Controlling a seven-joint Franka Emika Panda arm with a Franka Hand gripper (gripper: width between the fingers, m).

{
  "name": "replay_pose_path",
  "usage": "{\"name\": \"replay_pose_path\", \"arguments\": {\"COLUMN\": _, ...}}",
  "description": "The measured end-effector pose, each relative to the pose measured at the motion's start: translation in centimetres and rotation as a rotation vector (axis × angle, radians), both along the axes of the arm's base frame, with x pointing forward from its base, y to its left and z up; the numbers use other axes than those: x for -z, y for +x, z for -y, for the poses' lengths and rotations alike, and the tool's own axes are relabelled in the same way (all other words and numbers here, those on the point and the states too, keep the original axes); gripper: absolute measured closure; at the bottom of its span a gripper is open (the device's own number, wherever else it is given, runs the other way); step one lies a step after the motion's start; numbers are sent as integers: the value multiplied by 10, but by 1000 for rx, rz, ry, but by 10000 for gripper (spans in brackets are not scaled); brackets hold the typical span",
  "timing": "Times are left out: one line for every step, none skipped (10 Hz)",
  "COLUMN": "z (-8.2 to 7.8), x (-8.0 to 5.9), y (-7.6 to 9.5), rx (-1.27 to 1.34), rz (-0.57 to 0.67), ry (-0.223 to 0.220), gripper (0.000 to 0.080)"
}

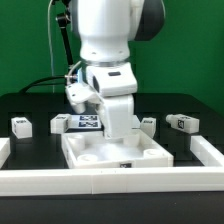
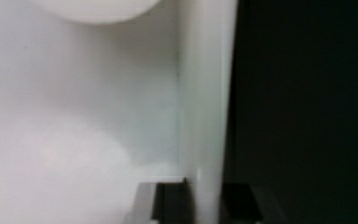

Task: Assemble square table

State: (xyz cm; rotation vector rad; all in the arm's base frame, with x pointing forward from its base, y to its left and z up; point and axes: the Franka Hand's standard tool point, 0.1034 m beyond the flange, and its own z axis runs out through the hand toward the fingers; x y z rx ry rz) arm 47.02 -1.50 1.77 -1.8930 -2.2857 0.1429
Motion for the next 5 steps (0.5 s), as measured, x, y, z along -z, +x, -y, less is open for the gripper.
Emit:
{"name": "replay_pose_path", "arguments": {"z": -11, "x": 0, "y": 5, "rx": 25, "rz": 4, "ry": -2, "gripper": 735}}
{"name": "replay_pose_path", "arguments": {"z": -22, "x": -1, "y": 11, "rx": 69, "rz": 9, "ry": -7, "gripper": 735}}
{"name": "replay_pose_path", "arguments": {"z": -30, "x": -1, "y": 16, "rx": 88, "rz": 14, "ry": -7, "gripper": 735}}
{"name": "replay_pose_path", "arguments": {"z": -40, "x": -1, "y": 20, "rx": 108, "rz": 14, "ry": -7, "gripper": 735}}
{"name": "replay_pose_path", "arguments": {"z": -46, "x": -1, "y": 22, "rx": 131, "rz": 12, "ry": -11, "gripper": 735}}
